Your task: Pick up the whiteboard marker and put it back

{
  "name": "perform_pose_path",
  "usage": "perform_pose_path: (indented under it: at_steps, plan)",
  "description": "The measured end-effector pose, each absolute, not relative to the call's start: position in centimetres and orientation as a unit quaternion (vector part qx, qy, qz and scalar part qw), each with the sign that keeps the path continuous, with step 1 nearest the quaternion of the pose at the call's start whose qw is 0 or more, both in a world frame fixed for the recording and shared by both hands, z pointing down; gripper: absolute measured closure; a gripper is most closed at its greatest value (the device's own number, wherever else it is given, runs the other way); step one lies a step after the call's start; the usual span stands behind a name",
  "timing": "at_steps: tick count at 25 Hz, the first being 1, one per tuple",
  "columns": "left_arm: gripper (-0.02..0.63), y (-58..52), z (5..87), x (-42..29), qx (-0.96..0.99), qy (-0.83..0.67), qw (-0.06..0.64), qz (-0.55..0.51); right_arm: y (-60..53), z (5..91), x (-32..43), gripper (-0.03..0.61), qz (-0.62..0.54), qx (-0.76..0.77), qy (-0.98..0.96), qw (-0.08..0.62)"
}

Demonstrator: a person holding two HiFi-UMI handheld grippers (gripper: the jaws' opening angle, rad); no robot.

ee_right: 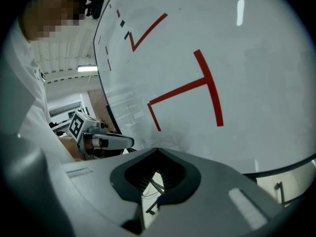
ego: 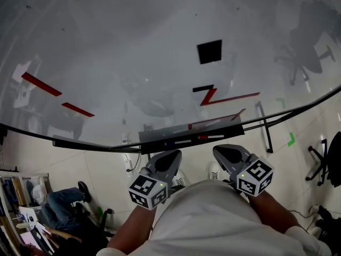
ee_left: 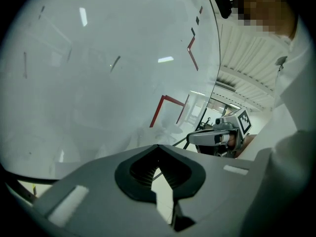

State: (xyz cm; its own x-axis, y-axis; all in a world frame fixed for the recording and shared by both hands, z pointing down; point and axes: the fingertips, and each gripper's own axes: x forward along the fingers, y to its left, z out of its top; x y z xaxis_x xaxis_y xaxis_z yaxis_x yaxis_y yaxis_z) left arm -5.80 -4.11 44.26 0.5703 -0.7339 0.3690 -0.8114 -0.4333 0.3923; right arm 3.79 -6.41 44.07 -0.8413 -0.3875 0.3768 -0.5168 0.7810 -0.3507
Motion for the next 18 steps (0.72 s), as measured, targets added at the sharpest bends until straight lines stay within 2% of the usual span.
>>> perform_pose_path:
  at_steps: [18]
  plan:
    - [0.597,-2.91,44.05,-5.72,0.85,-0.446,0.272,0.065,-5.66,43.84,3.44,0.577,0.224,0.261,-0.927,0.147]
